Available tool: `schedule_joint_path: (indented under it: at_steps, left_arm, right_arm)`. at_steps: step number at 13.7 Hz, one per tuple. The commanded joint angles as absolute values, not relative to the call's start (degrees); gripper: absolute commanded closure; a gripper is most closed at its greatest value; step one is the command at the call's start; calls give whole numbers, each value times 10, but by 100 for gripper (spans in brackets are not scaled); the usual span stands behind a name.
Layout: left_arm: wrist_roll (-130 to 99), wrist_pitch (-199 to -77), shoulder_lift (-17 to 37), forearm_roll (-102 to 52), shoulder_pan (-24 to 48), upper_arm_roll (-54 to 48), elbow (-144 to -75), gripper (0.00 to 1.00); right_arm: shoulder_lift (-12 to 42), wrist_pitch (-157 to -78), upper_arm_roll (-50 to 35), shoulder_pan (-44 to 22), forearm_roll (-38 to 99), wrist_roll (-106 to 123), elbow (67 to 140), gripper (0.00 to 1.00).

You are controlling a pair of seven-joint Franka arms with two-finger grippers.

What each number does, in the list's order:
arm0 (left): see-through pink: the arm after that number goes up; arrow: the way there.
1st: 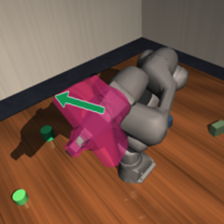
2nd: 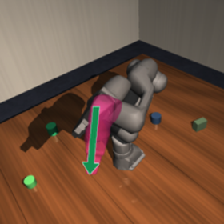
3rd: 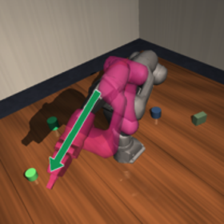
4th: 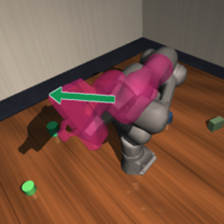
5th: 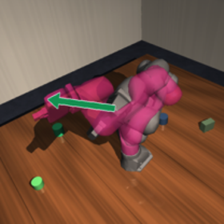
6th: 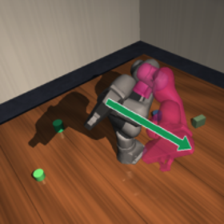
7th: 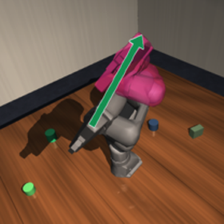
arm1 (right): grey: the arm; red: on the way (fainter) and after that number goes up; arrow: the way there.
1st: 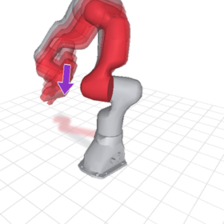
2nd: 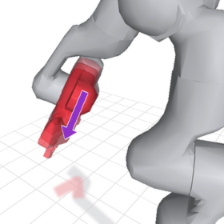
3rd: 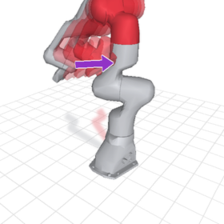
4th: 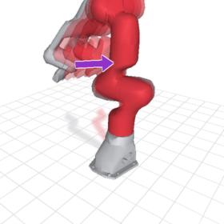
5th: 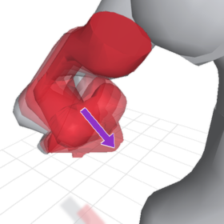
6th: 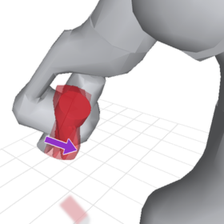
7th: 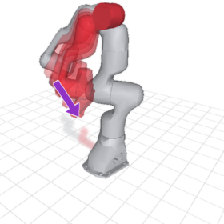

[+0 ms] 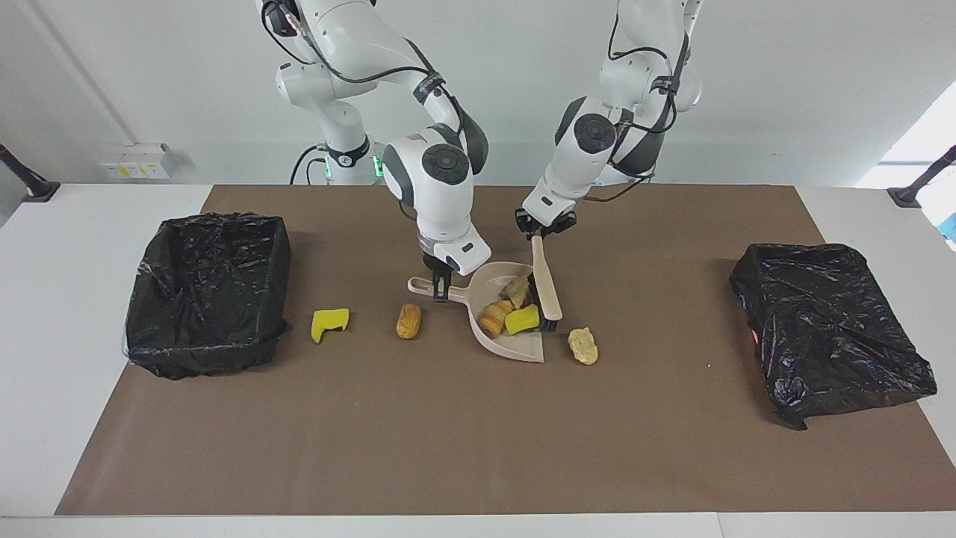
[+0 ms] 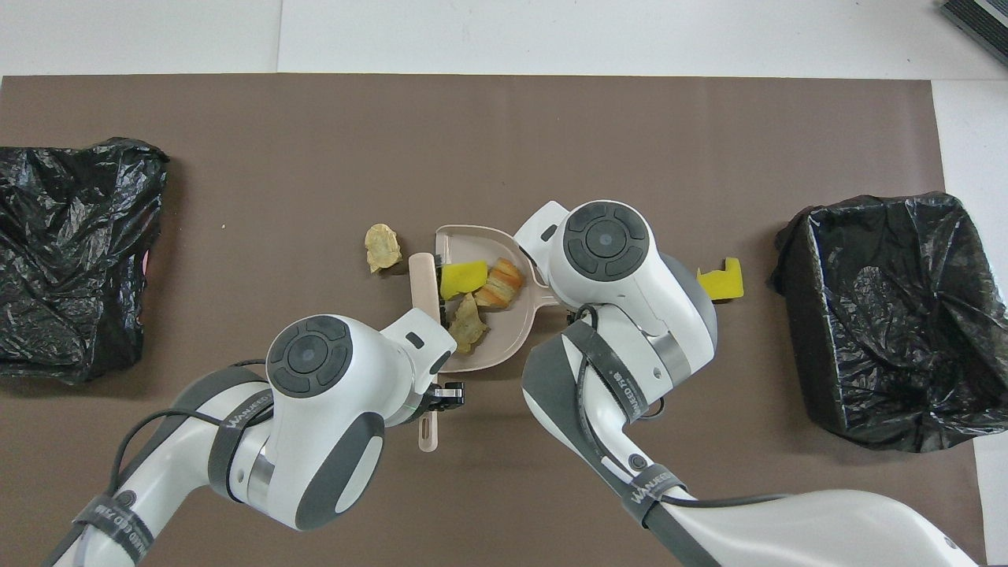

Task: Sweep and dump trash in bin
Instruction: 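Draw the brush back away from the dustpan with the left gripper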

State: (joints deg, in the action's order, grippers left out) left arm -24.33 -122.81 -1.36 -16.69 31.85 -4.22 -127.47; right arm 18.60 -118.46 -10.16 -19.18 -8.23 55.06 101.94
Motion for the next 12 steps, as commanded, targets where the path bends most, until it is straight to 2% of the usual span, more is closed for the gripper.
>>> schedule_joint_path:
  at_steps: [1,3,5,10,12]
  left_arm:
    - [-218,-1188,-38,-187,312,-40,-1270,100]
    - [-205,-1117,-75,-187,302,-27,-1260,100]
    - [-192,-1052,-90,-185,267,-29,-1244,100]
    - [-157,-1059,-82,-144,222,-25,-1233,100]
    - [-122,-1094,-68,-121,169,-25,-1226,100]
  right_arm:
    - [180,-1197,-106,-190,-77,560,1034,100]
    - [180,-1196,-106,-190,-77,560,1034,100]
    - [180,-1197,-106,-190,-76,560,1034,100]
    - [180,-1196,-106,-190,-76,556,1034,100]
    - [180,-1197,-106,-190,-76,556,1034,100]
